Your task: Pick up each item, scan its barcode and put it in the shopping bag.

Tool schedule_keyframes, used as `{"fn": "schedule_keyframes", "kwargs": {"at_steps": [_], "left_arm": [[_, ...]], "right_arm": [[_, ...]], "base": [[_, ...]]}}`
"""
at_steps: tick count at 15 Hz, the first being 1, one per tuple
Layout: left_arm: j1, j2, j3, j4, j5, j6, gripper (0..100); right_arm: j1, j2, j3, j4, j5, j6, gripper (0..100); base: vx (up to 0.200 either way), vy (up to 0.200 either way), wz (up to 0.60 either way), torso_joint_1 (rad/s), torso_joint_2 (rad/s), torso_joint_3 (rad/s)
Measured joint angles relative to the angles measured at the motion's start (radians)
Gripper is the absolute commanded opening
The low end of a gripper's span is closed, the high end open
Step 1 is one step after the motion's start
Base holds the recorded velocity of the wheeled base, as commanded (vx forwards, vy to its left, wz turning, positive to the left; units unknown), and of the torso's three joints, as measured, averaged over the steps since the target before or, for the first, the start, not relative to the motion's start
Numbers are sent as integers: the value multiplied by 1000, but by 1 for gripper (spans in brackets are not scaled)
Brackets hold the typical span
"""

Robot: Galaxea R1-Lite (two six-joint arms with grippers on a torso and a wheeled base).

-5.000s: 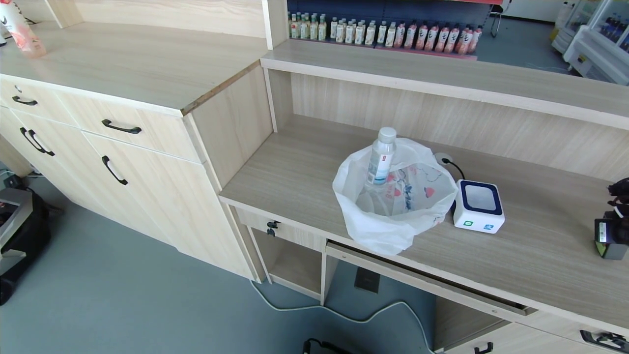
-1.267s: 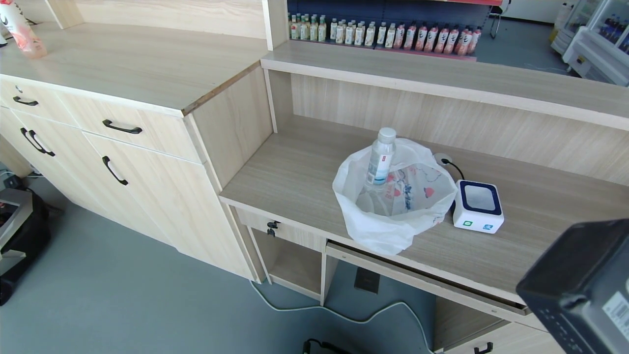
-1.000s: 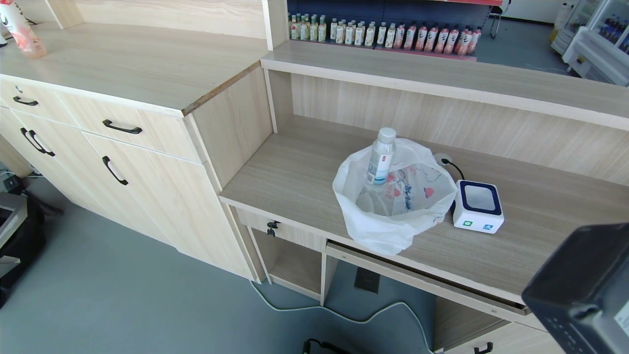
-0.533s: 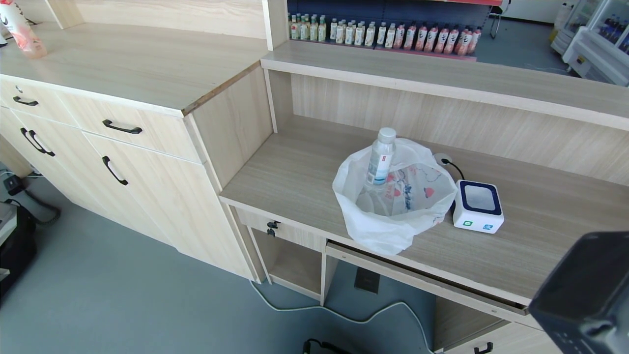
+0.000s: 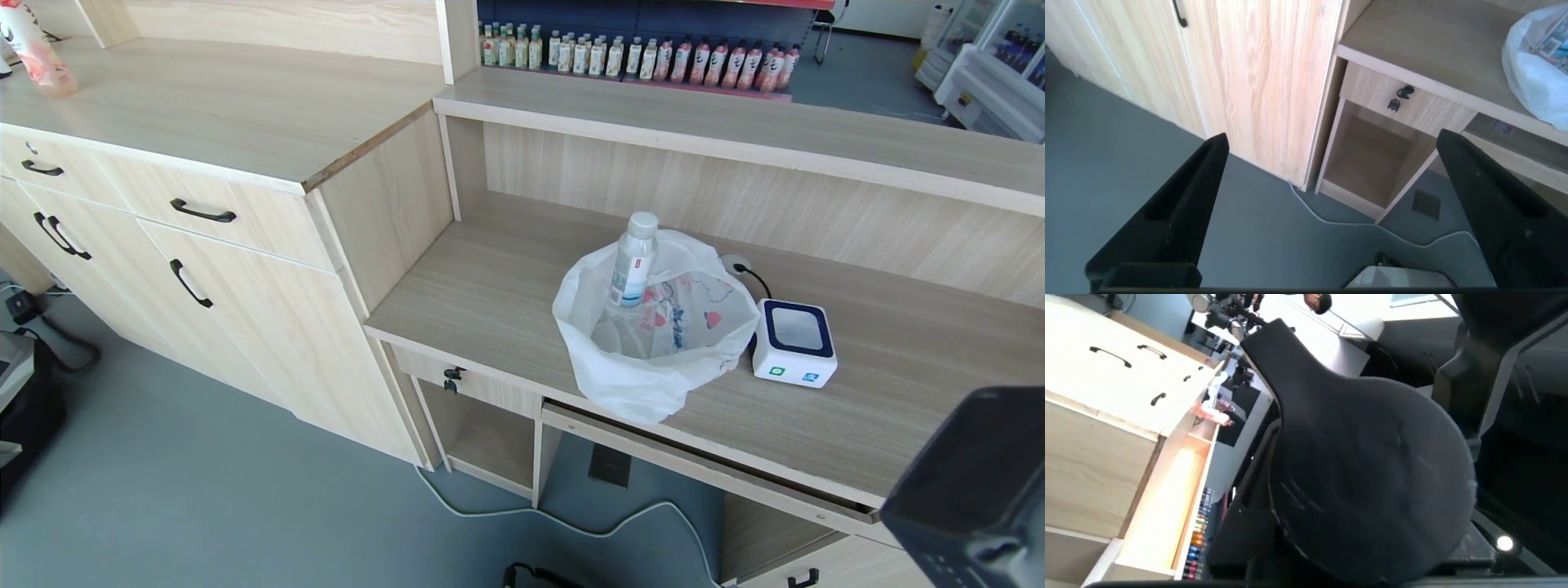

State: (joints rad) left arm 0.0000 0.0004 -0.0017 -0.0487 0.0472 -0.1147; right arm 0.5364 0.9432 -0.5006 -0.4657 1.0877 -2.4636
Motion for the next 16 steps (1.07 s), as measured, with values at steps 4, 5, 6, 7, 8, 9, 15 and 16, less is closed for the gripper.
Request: {"fn": "schedule_keyframes", "kwargs": {"at_steps": [4, 5, 6, 7, 8, 9, 15, 16], "left_arm": [[0, 0, 0, 0, 0, 0, 100], [0, 0, 0, 0, 0, 0, 100], [0, 0, 0, 0, 0, 0, 100], [0, 0, 0, 0, 0, 0, 100], [0, 0, 0, 0, 0, 0, 100], [0, 0, 0, 0, 0, 0, 100], [0, 0, 0, 0, 0, 0, 100], [0, 0, 0, 0, 0, 0, 100]], "right_arm": [[-50, -12, -9, 92, -75, 84, 0], [-101, -7, -16, 111, -135, 166, 0], [-173, -2, -17, 128, -172, 278, 0], [-261, 5, -17, 141, -197, 409, 0], [-368, 11, -11, 153, -215, 561, 0], [-473, 16, -8, 160, -231, 706, 0], [-894, 33, -47, 182, -849, 1578, 0], [-890, 53, -54, 180, -911, 1698, 0]], "base": [[0, 0, 0, 0, 0, 0], [0, 0, 0, 0, 0, 0], [0, 0, 0, 0, 0, 0], [0, 0, 0, 0, 0, 0], [0, 0, 0, 0, 0, 0], [0, 0, 0, 0, 0, 0], [0, 0, 0, 0, 0, 0], [0, 0, 0, 0, 0, 0]]}}
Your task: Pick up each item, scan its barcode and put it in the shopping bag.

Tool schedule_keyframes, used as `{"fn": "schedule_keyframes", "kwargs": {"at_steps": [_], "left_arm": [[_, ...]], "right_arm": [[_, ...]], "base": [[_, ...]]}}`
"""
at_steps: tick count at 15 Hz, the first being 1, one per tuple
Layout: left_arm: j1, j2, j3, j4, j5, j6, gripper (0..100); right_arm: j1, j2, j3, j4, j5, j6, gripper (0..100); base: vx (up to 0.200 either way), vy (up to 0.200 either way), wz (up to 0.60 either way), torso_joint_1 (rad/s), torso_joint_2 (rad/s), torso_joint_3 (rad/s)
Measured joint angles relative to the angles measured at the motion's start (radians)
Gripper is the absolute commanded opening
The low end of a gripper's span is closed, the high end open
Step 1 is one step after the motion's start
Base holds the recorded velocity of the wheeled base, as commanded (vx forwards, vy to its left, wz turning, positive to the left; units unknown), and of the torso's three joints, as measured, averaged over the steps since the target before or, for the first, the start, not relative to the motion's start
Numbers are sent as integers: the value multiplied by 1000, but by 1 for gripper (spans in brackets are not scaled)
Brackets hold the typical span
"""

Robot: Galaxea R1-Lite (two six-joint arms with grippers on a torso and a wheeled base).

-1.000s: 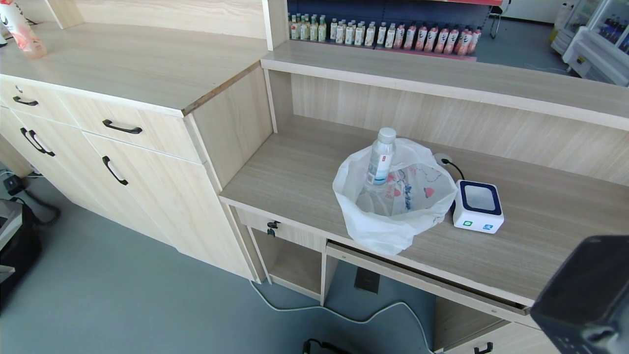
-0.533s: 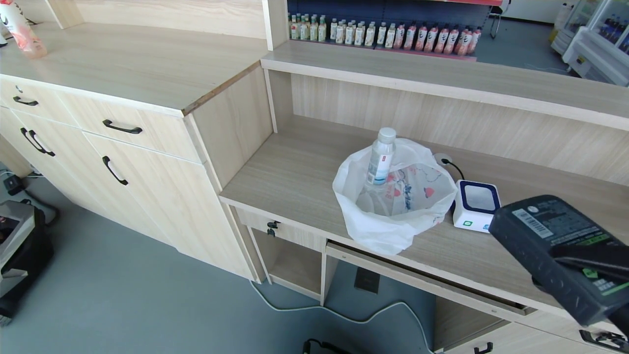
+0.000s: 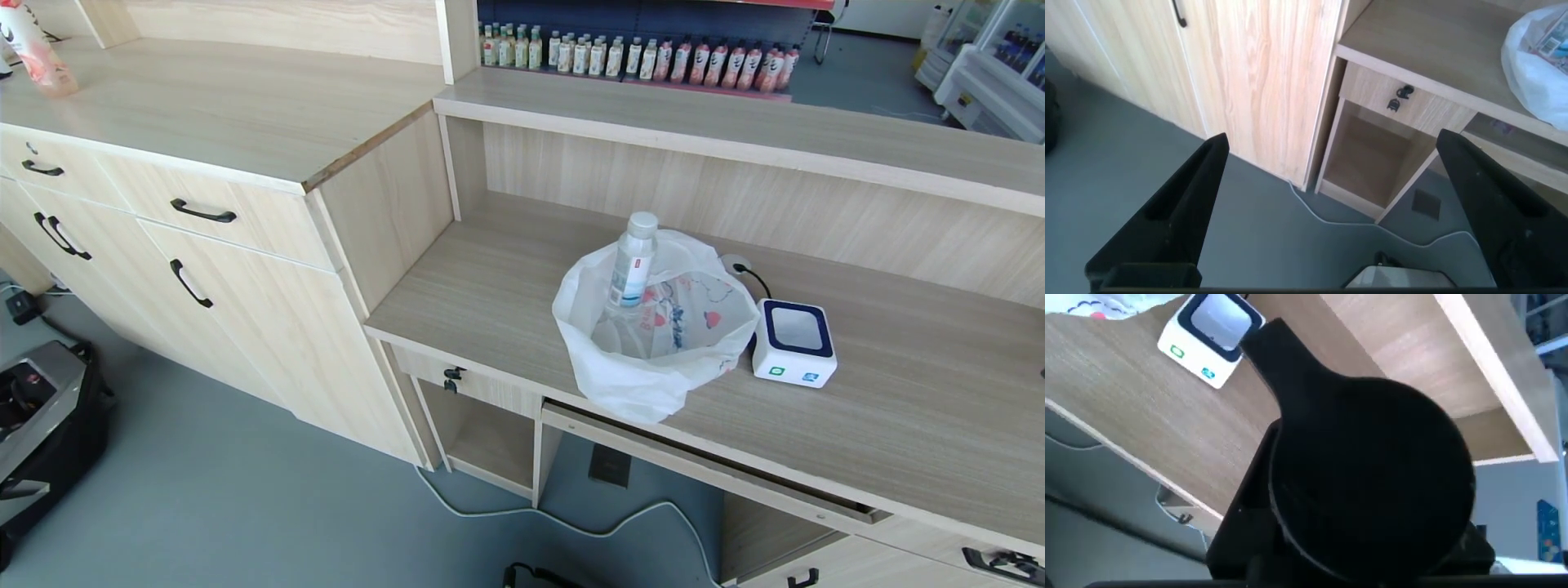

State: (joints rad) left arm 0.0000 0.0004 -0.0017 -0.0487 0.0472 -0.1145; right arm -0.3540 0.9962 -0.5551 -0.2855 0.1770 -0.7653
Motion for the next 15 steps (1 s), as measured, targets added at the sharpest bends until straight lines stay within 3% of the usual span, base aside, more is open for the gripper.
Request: {"fn": "schedule_keyframes", "kwargs": {"at_steps": [2, 6, 8, 10, 12, 14, 15], "left_arm": [[0, 0, 0, 0, 0, 0, 100], [0, 0, 0, 0, 0, 0, 100], [0, 0, 0, 0, 0, 0, 100], [0, 0, 0, 0, 0, 0, 100], [0, 0, 0, 0, 0, 0, 100], [0, 0, 0, 0, 0, 0, 100], [0, 0, 0, 1, 0, 0, 100]], "right_arm": [[7, 52, -13, -4, -40, 179, 0], [-19, 118, 15, -46, -41, 210, 0], [-13, 148, 11, -64, 3, 233, 0], [7, 190, -2, -172, 29, 273, 0], [41, 267, -41, -271, 61, 346, 0], [73, 386, -127, -310, 157, 483, 0], [79, 451, -178, -320, 214, 621, 0]], "base": [[0, 0, 0, 0, 0, 0], [0, 0, 0, 0, 0, 0], [0, 0, 600, 2, 2, 2], [0, 0, 600, -2, 2, 0], [0, 0, 0, 0, 0, 0], [0, 0, 0, 0, 0, 0], [0, 0, 0, 0, 0, 0]]}}
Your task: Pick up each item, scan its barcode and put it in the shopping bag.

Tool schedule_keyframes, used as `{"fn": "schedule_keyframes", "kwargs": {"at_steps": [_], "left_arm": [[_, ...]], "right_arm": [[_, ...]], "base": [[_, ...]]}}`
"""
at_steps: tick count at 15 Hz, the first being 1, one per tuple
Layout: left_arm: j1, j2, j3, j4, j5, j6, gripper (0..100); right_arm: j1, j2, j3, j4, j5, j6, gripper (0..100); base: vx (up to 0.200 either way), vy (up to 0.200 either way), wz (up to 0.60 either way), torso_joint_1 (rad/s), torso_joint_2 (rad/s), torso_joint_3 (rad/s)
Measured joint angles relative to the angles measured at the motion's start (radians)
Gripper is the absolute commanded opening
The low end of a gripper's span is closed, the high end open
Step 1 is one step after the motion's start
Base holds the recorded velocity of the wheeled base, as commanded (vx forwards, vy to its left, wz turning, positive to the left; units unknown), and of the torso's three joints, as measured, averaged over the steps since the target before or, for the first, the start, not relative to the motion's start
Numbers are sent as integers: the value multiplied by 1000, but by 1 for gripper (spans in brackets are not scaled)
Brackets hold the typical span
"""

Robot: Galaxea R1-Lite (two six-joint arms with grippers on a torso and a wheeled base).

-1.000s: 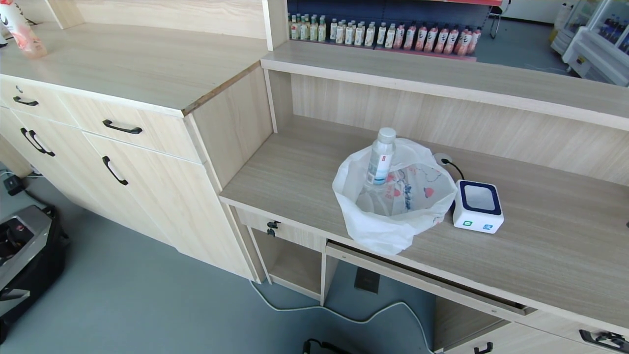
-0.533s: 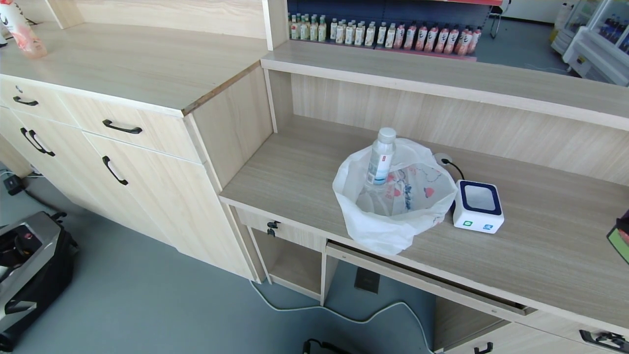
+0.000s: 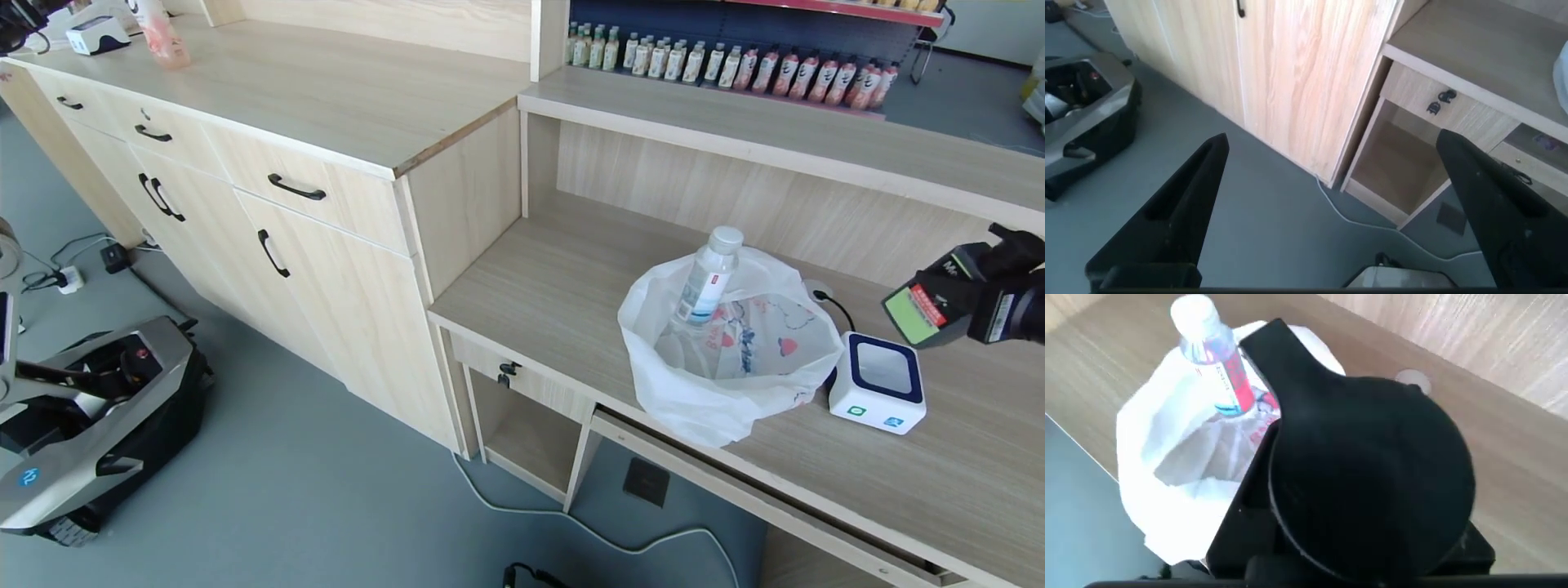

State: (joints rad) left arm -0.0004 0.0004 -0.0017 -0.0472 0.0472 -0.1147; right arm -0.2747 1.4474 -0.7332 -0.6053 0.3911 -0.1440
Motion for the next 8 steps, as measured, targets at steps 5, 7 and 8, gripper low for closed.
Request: {"fn": "schedule_keyframes", "kwargs": {"at_steps": [5, 7, 8], "left_arm": [[0, 0, 0, -1, 0, 0, 100], [0, 0, 0, -1, 0, 0, 100], [0, 0, 0, -1, 0, 0, 100]], "right_arm": [[22, 306, -200, -12, 72, 357, 0], [24, 386, -253, -20, 63, 372, 0], [26, 417, -275, -21, 56, 353, 0]], "base": [[0, 0, 0, 0, 0, 0], [0, 0, 0, 0, 0, 0], [0, 0, 0, 0, 0, 0]]}}
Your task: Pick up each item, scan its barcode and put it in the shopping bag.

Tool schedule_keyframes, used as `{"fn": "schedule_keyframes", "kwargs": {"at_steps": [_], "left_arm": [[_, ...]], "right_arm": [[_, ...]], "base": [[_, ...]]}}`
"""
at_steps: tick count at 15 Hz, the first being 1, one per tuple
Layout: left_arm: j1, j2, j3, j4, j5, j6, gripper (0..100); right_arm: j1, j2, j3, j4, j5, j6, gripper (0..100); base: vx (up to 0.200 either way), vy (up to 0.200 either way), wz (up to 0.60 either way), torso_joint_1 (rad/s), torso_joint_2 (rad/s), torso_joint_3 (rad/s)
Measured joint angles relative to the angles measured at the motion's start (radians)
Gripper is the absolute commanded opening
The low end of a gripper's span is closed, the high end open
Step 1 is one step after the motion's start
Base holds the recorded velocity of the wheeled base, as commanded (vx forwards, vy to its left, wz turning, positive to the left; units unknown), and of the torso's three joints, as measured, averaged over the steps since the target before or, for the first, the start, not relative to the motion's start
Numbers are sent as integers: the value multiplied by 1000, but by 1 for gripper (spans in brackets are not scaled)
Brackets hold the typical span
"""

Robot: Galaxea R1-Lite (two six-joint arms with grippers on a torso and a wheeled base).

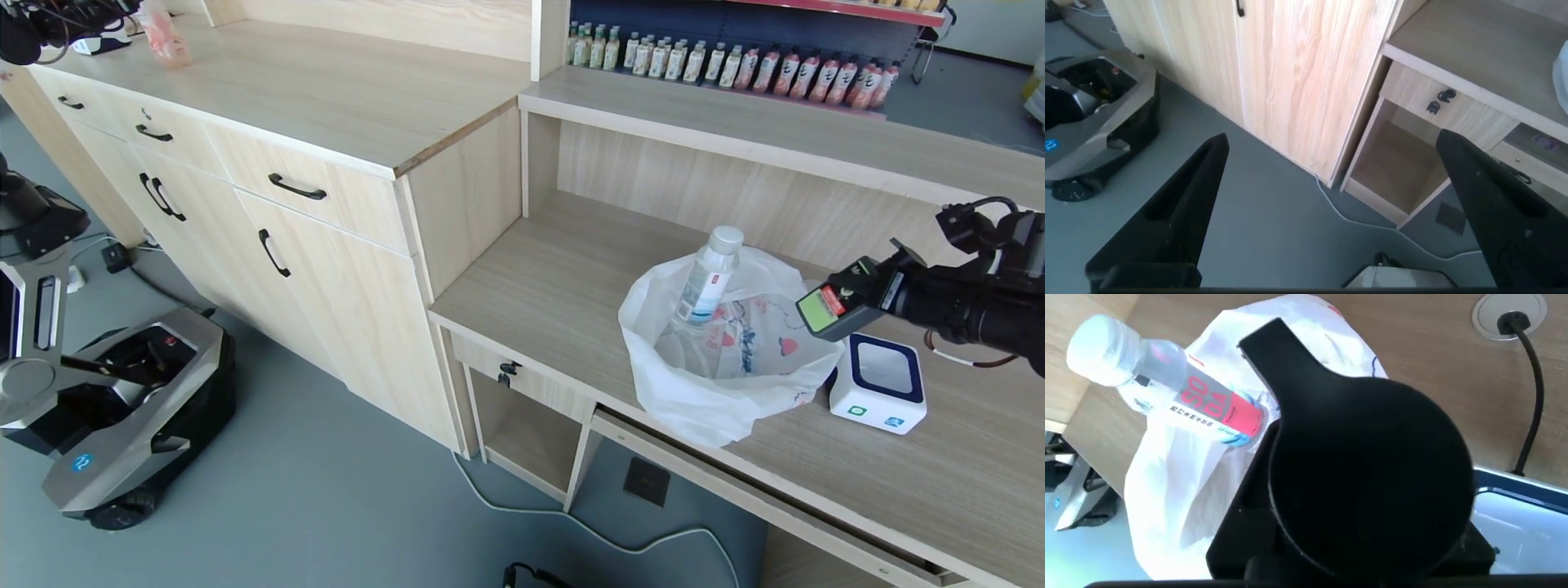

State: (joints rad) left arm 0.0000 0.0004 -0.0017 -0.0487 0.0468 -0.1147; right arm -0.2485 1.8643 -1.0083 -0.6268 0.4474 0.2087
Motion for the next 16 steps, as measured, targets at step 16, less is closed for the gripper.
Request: {"fn": "schedule_keyframes", "kwargs": {"at_steps": [16], "left_arm": [[0, 0, 0, 0, 0, 0, 100]], "right_arm": [[-11, 61, -34, 4, -110, 6, 0]], "base": [[0, 0, 0, 0, 0, 0]]}}
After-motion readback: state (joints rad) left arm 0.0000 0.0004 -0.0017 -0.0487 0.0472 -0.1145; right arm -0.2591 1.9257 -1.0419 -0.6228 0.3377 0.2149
